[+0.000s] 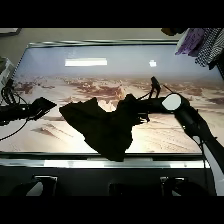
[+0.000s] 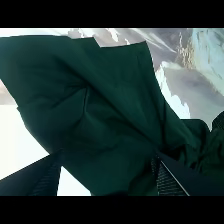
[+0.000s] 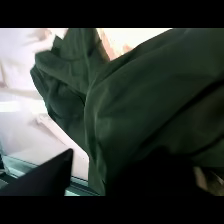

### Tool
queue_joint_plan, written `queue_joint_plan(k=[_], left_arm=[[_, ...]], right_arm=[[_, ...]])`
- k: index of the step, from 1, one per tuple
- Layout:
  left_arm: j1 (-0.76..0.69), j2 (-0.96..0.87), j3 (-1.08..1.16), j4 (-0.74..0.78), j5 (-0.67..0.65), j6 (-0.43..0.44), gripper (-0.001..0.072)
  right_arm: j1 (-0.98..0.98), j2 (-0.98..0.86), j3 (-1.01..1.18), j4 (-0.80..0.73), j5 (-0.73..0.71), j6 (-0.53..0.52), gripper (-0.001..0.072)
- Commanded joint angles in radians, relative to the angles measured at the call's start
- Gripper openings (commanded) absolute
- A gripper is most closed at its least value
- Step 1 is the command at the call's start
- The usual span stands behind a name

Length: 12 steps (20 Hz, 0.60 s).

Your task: Fold the clothes and pants, and hang the long-sleeved shirts on hangers.

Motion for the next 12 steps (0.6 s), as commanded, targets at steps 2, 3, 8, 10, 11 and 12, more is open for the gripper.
queue_joint_plan(k=[2, 3, 8, 10, 11, 12], left_arm=[[0.007, 0.022, -0.010, 0.004, -0.058, 0.000, 0.0607], [0.007, 0.022, -0.010, 0.004, -0.065, 0.001, 0.0607], [0.007, 0.019, -0.010, 0.004, -0.064, 0.003, 0.0606], [0.005, 0.019, -0.010, 0.004, -0.072, 0.003, 0.0606], [0.004, 0.019, -0.010, 0.004, -0.075, 0.003, 0.0606], [0.004, 0.019, -0.010, 0.004, -0.075, 0.003, 0.0606]], right_arm=[[-0.085, 0.016, 0.035, -0.045, 0.103, -0.029, 0.0502], [-0.154, 0.034, 0.053, -0.058, 0.128, -0.029, 0.0502], [-0.517, 0.013, 0.092, -0.057, 0.235, 0.003, 0.0611], [-0.564, -0.063, 0.092, -0.011, 0.256, -0.027, 0.0665], [-0.564, -0.106, 0.092, 0.045, 0.256, -0.044, 0.0674], [-0.555, -0.155, 0.092, 0.132, 0.249, -0.072, 0.0674]])
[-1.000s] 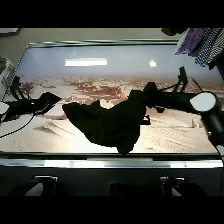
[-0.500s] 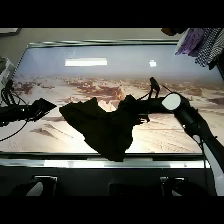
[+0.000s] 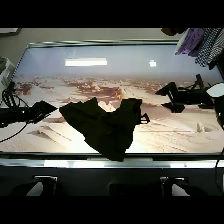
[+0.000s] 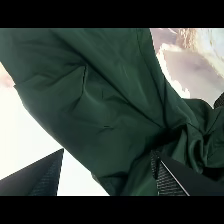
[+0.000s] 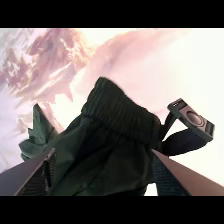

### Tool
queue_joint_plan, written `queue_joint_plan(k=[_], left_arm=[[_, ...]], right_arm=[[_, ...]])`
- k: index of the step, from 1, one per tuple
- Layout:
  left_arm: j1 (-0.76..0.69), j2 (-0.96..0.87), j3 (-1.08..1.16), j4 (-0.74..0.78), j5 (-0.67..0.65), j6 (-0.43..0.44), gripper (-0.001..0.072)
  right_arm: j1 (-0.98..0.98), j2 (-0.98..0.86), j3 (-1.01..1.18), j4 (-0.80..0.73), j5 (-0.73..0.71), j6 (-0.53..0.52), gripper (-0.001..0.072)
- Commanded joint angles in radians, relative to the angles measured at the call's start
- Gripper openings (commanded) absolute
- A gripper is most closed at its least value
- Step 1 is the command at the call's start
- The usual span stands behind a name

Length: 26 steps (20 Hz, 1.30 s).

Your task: Fold the clothes and pants, and hang the long-sleeved shirts on hangers.

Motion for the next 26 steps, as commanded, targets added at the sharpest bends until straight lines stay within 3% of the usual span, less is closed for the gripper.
queue_joint_plan(k=[1, 4, 7, 9, 11, 12, 13, 14, 15, 17, 21, 26], left_arm=[[-0.001, 0.000, 0.000, 0.000, -0.008, 0.000, 0.0606], [-0.002, 0.000, 0.000, 0.000, -0.010, -0.004, 0.0607], [-0.005, 0.000, -0.002, 0.000, -0.010, -0.036, 0.0615], [-0.005, 0.000, -0.010, 0.000, -0.012, -0.049, 0.0720], [-0.005, 0.003, -0.035, 0.000, -0.017, -0.048, 0.0720], [-0.005, 0.007, -0.057, 0.000, -0.017, -0.049, 0.0720], [-0.005, 0.017, -0.090, 0.000, -0.016, -0.048, 0.0720], [-0.005, 0.031, -0.129, -0.001, -0.014, -0.048, 0.0720], [-0.010, 0.051, -0.180, -0.014, -0.010, -0.043, 0.0720], [-0.046, 0.101, -0.270, -0.039, -0.002, -0.021, 0.0720], [-0.245, 0.166, -0.428, -0.130, 0.085, -0.038, 0.0720], [-0.596, 0.146, -0.560, -0.309, 0.397, -0.050, 0.0720]], right_arm=[[-0.038, -0.138, 0.005, 0.213, 0.015, -0.076, 0.0675], [0.033, -0.256, 0.005, 0.371, -0.083, -0.115, 0.0680], [0.116, -0.335, 0.005, 0.398, -0.214, -0.129, 0.0681], [0.157, -0.380, 0.005, 0.405, -0.261, -0.128, 0.0681], [0.182, -0.420, 0.006, 0.426, -0.243, -0.129, 0.0677], [0.188, -0.431, 0.006, 0.426, -0.231, -0.141, 0.0637], [0.188, -0.433, 0.006, 0.417, -0.230, -0.165, 0.0485], [0.185, -0.427, 0.006, 0.401, -0.233, -0.188, 0.0262], [0.186, -0.417, 0.006, 0.377, -0.234, -0.190, 0.0153], [0.186, -0.379, 0.006, 0.312, -0.234, -0.188, 0.0052], [0.186, -0.281, 0.006, 0.116, -0.234, -0.074, 0.0047], [0.186, -0.211, 0.006, 0.011, -0.180, -0.031, 0.0047]])
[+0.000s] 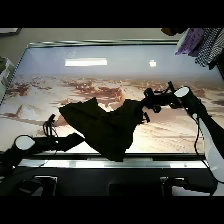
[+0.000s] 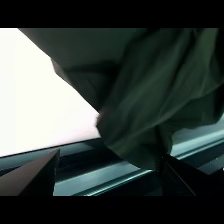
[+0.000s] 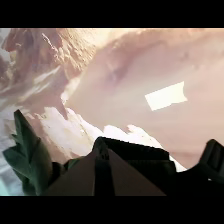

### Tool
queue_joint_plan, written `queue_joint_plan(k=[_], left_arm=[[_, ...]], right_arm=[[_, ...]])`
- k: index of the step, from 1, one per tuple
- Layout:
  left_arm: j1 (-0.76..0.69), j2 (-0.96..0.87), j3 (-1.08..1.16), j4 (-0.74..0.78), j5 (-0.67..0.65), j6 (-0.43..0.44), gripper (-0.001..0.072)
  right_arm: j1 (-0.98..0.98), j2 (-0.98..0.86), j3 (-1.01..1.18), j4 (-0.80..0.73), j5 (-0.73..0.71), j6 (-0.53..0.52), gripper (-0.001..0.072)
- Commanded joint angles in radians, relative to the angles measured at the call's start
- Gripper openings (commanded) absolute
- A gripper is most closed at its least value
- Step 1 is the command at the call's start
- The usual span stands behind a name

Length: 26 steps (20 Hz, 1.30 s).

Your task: Fold the clothes and pants, and hang the long-sleeved shirts on hangers.

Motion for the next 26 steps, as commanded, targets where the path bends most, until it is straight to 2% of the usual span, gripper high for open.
queue_joint_plan(k=[1, 6, 11, 12, 13, 14, 15, 19, 23, 26], left_arm=[[-0.240, -0.015, -0.077, -0.114, 0.235, -0.019, 0.0720], [-0.412, -0.137, -0.076, -0.168, 0.444, -0.050, 0.0720], [-0.488, -0.283, -0.041, -0.279, 0.517, 0.016, 0.0705], [-0.492, -0.304, -0.023, -0.278, 0.517, 0.016, 0.0606], [-0.491, -0.314, -0.006, -0.278, 0.516, 0.029, 0.0460], [-0.482, -0.311, 0.009, -0.278, 0.516, 0.042, 0.0181], [-0.465, -0.301, 0.025, -0.278, 0.515, 0.047, 0.0016], [-0.296, -0.186, 0.076, -0.274, 0.414, 0.140, 0.0011], [0.024, 0.053, 0.132, -0.272, 0.284, 0.142, 0.0010], [0.244, 0.188, 0.213, -0.279, 0.162, 0.125, 0.0010]], right_arm=[[0.001, 0.040, 0.001, -0.077, 0.039, 0.040, 0.0047], [0.002, 0.049, 0.001, -0.078, 0.053, 0.039, 0.0047], [0.002, 0.064, 0.001, -0.081, 0.051, 0.039, 0.0047], [0.002, 0.068, 0.001, -0.082, 0.051, 0.039, 0.0047], [0.002, 0.074, 0.001, -0.086, 0.050, 0.040, 0.0047], [0.002, 0.084, 0.001, -0.098, 0.047, 0.040, 0.0047], [0.002, 0.099, 0.001, -0.116, 0.044, 0.042, 0.0047], [0.002, 0.212, 0.001, -0.290, 0.008, 0.067, 0.0047], [0.002, 0.437, 0.002, -0.448, -0.108, 0.079, 0.0046], [0.002, 0.618, 0.014, -0.454, -0.171, 0.026, 0.0046]])
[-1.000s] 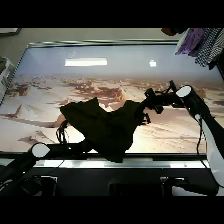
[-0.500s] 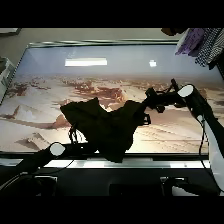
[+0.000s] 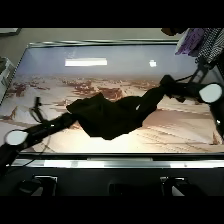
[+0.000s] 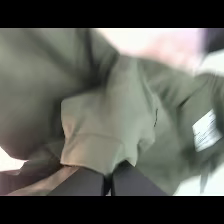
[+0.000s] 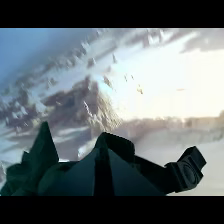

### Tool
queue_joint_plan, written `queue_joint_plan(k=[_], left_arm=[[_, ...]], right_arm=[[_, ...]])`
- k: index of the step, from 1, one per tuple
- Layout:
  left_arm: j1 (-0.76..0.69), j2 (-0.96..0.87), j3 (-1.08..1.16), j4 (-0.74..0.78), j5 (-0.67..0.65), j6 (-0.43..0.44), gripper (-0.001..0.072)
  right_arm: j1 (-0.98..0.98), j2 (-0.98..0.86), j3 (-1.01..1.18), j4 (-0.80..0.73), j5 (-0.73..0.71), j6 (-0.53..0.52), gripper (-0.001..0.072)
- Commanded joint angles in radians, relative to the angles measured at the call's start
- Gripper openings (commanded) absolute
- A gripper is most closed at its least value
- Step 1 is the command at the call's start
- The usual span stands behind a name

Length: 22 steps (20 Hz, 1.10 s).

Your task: Fold the clothes and pants, and hang the long-sleeved shirts on hangers.

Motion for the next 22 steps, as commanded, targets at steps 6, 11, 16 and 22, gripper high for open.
queue_joint_plan(k=[6, 11, 16, 22], left_arm=[[0.436, 0.301, 0.239, -0.007, -0.265, -0.088, 0.0011], [0.484, 0.416, 0.334, -0.006, -0.267, -0.155, 0.0011], [0.482, 0.462, 0.353, -0.006, -0.158, -0.172, 0.0010], [0.479, 0.208, 0.353, 0.134, -0.330, -0.174, 0.0010]], right_arm=[[0.001, 0.463, 0.097, -0.101, -0.061, -0.109, 0.0046], [0.001, 0.625, 0.188, -0.110, -0.026, -0.104, 0.0046], [0.001, 0.631, 0.232, -0.112, 0.013, 0.073, 0.0046], [0.001, 0.325, 0.223, -0.116, 0.430, 0.341, 0.0046]])
